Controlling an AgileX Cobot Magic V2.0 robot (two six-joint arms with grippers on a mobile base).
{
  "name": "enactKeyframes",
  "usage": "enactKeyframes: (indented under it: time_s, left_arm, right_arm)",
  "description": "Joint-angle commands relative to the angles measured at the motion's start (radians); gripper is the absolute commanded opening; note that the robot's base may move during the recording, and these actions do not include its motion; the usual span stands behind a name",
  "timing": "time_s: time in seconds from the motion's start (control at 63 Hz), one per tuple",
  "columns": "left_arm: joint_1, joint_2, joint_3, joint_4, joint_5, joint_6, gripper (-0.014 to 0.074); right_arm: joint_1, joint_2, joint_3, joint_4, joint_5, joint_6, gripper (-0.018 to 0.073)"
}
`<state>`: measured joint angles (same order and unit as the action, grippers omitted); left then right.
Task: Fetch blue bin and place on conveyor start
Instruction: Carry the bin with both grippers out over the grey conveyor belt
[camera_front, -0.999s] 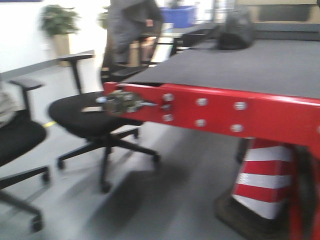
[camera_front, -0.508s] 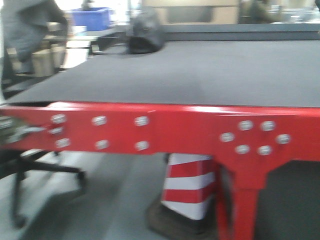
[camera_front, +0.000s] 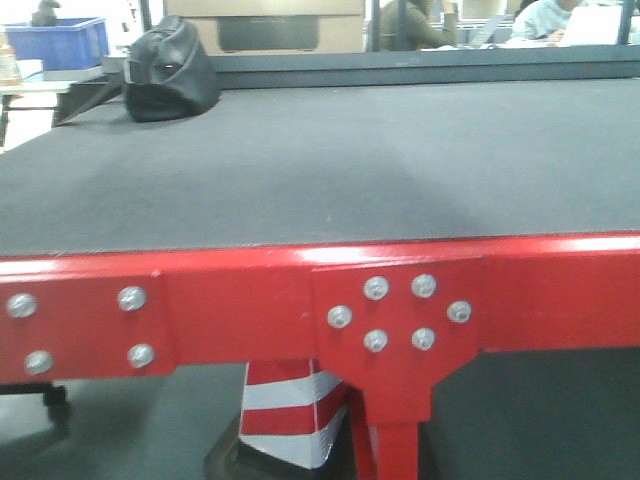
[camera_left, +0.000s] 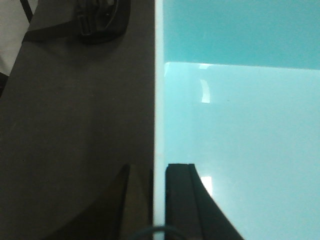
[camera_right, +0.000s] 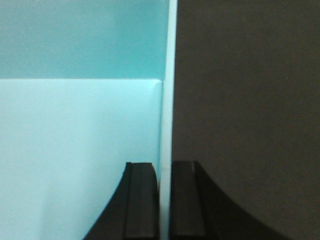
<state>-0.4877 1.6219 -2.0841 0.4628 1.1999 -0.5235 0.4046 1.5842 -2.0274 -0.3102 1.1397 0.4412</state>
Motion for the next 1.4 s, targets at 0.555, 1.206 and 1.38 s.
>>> enactKeyframes:
  time_s: [0.555, 1.206, 1.38]
  left_arm:
    - [-0.007, -0.011, -0.011, 0.004, -0.044, -0.001, -0.0111]
    - [-0.007, -0.011, -0.011, 0.016, -0.044, -0.001, -0.0111]
    - [-0.007, -0.011, -0.011, 0.016, -0.044, -0.001, -0.0111]
  right_arm:
    - [0.008, -0.012, -0.010, 0.026, -0.041, -0.004, -0.0163]
    - [0.008, -0.012, -0.010, 0.026, -0.041, -0.004, -0.0163]
    - [0.008, -0.012, -0.010, 0.026, -0.048, -0.004, -0.0163]
